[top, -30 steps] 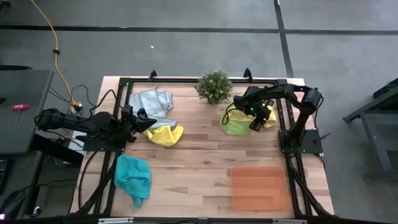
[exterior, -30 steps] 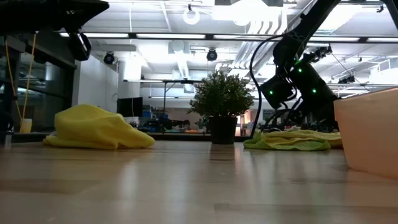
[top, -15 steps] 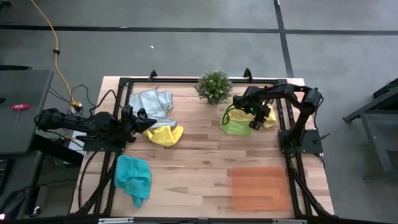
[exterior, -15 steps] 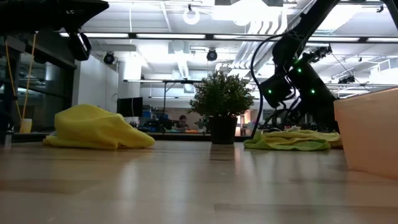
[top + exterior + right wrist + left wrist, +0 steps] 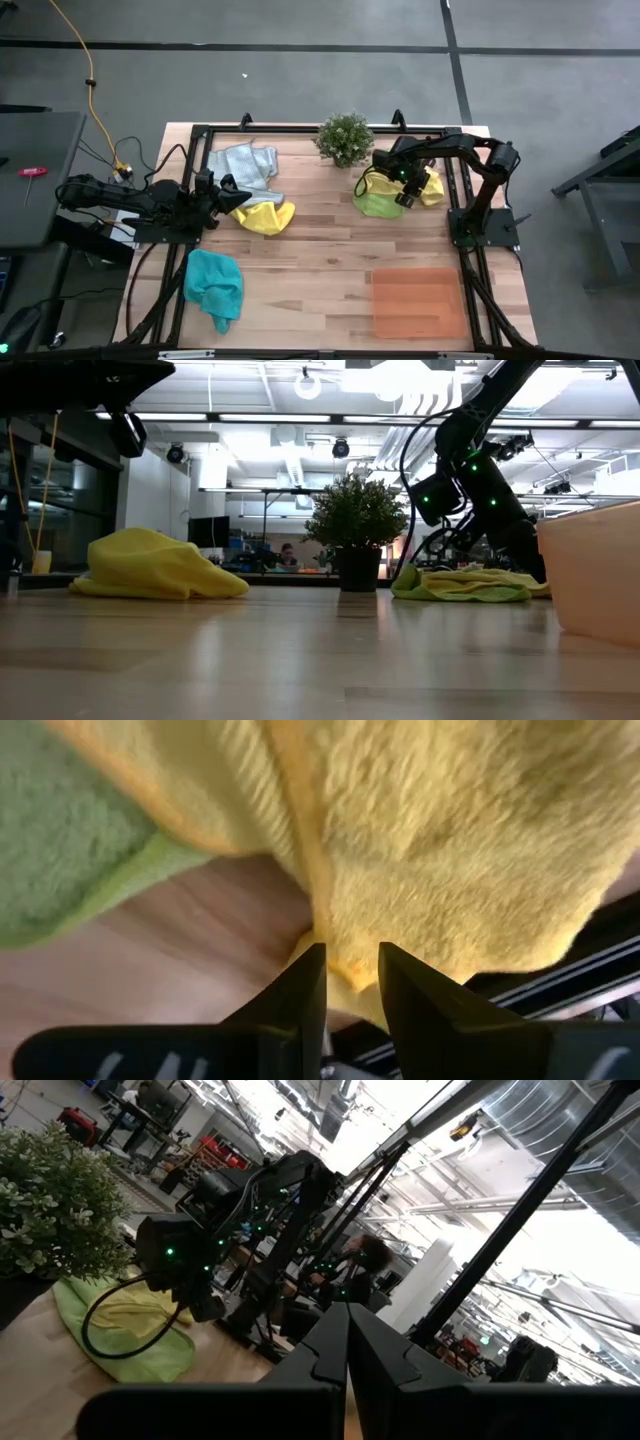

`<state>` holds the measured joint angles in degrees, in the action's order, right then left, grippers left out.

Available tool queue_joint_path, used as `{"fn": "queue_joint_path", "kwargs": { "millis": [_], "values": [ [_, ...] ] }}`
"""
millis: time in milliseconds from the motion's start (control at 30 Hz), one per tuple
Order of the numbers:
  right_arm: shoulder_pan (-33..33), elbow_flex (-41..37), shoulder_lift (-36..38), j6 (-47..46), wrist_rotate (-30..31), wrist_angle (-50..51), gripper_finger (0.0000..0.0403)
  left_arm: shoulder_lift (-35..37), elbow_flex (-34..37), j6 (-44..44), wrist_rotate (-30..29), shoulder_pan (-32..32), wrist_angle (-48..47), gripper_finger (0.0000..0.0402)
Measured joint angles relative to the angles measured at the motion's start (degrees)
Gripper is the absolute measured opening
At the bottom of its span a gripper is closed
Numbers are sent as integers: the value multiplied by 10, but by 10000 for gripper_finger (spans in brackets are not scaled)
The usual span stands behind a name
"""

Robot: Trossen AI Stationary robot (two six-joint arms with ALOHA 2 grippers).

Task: Fold microfiber towels
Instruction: Fold the right yellow microfiber towel

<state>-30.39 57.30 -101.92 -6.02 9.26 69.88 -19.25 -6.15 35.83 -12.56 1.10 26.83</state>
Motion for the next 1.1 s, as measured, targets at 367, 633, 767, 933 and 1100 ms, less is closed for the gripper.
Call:
{"fn": "queue_joint_path", "kwargs": {
  "millis": [367, 633, 767, 933, 1100],
  "values": [
    [0, 0, 0, -10, -18, 19, 85, 0, 0, 0, 0, 0, 0, 0],
    [0, 0, -1, -10, -10, 22, 85, 0, 0, 0, 0, 0, 0, 0],
    [0, 0, -1, -10, -8, 22, 85, 0, 0, 0, 0, 0, 0, 0],
    [0, 0, -1, -10, -8, 27, 85, 0, 0, 0, 0, 0, 0, 0],
    [0, 0, -10, -10, -7, 26, 85, 0, 0, 0, 0, 0, 0, 0]
  ]
}}
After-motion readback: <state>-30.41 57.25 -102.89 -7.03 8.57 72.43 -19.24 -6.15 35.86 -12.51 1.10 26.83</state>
